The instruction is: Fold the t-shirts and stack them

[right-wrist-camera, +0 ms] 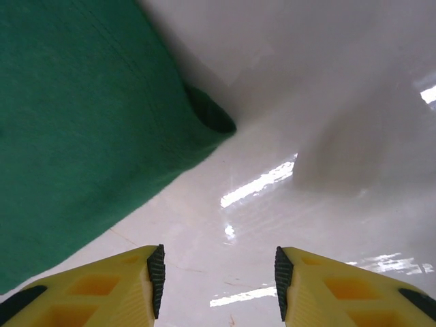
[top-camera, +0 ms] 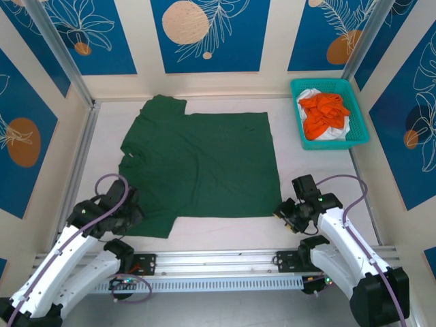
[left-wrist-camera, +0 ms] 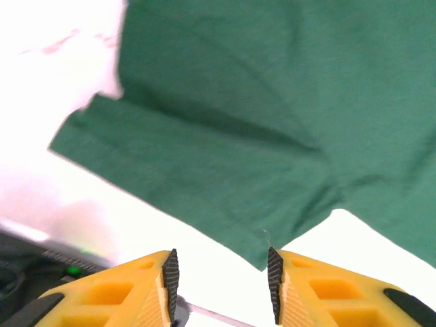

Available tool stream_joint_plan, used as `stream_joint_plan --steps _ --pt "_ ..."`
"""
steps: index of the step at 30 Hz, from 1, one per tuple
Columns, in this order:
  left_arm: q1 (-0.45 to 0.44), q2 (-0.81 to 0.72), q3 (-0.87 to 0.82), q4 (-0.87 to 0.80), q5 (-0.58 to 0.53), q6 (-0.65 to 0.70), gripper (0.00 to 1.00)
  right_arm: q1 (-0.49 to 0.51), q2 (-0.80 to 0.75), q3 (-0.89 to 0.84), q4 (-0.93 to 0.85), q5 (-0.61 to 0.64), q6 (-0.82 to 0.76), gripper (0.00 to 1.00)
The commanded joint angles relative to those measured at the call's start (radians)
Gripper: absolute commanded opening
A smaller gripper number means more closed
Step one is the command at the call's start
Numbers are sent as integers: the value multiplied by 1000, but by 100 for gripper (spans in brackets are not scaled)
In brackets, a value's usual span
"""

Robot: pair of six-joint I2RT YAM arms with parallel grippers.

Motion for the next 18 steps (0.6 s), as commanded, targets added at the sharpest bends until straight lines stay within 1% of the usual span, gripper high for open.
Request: stream_joint_plan --steps 1,2,4,7,10,15,18 --pt "-7 -18 -50 -135 -29 -60 40 -9 -11 -10 11 -14 19 48" --pt "-7 -33 -63 -118 -22 -57 38 -11 -14 -11 11 -17 26 49" --pt "-7 -55 -92 -93 -20 -96 33 -16 -14 -20 27 -37 43 48" --pt "-6 -28 -167 -14 15 -127 29 -16 -1 -29 53 -73 53 47" --pt "-6 12 -235 73 47 -156 28 -16 14 -23 55 -77 48 47" --pt "-7 23 -286 133 -3 -211 28 -16 53 -14 72 -92 23 47" --pt "-7 79 -296 165 -24 -228 28 -21 86 -1 72 -72 18 48"
